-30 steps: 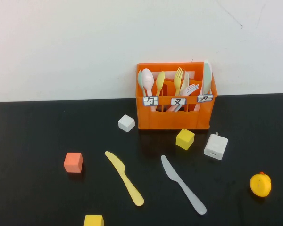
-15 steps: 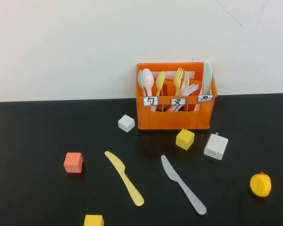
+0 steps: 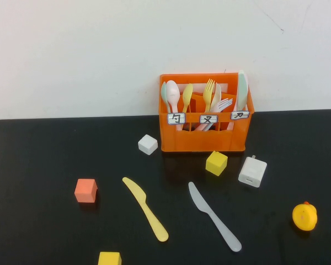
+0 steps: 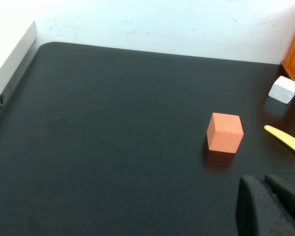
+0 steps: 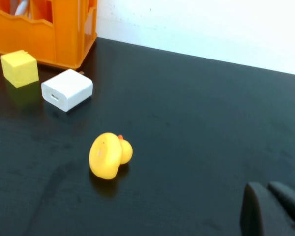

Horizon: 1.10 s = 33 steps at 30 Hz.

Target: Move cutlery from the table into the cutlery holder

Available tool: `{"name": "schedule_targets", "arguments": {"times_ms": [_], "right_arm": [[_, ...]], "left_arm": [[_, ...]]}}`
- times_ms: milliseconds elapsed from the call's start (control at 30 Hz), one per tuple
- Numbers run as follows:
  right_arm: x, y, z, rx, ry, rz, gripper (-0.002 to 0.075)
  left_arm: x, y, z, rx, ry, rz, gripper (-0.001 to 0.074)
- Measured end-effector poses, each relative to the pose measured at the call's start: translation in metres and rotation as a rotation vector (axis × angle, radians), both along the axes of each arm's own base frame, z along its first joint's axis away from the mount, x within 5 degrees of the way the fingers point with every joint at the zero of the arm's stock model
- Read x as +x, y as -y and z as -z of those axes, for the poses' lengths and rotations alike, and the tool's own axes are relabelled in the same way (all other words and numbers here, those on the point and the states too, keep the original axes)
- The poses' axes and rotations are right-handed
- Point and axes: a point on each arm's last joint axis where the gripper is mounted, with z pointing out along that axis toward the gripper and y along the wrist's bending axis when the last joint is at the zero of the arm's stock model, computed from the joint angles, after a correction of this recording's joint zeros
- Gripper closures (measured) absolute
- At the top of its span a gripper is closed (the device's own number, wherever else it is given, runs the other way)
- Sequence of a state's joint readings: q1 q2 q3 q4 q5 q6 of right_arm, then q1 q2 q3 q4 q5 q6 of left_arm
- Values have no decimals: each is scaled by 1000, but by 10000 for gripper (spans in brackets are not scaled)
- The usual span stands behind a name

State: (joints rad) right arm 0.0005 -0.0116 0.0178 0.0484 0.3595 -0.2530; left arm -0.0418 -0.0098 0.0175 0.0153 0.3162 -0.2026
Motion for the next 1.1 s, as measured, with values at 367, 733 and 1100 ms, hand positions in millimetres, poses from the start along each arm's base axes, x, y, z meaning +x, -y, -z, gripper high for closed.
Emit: {"name": "schedule_targets", "arguments": {"times_ms": [367, 733, 1100], "right_arm": [[0, 0, 0, 0, 0, 0, 728], [0, 0, 0, 0, 0, 0, 728], [0, 0, -1, 0, 13, 1, 728]], "left_arm": [[0, 0, 0, 3, 0, 0, 737], [0, 0, -1, 3, 16, 0, 737], [2, 0, -11, -2, 127, 3, 737]]}}
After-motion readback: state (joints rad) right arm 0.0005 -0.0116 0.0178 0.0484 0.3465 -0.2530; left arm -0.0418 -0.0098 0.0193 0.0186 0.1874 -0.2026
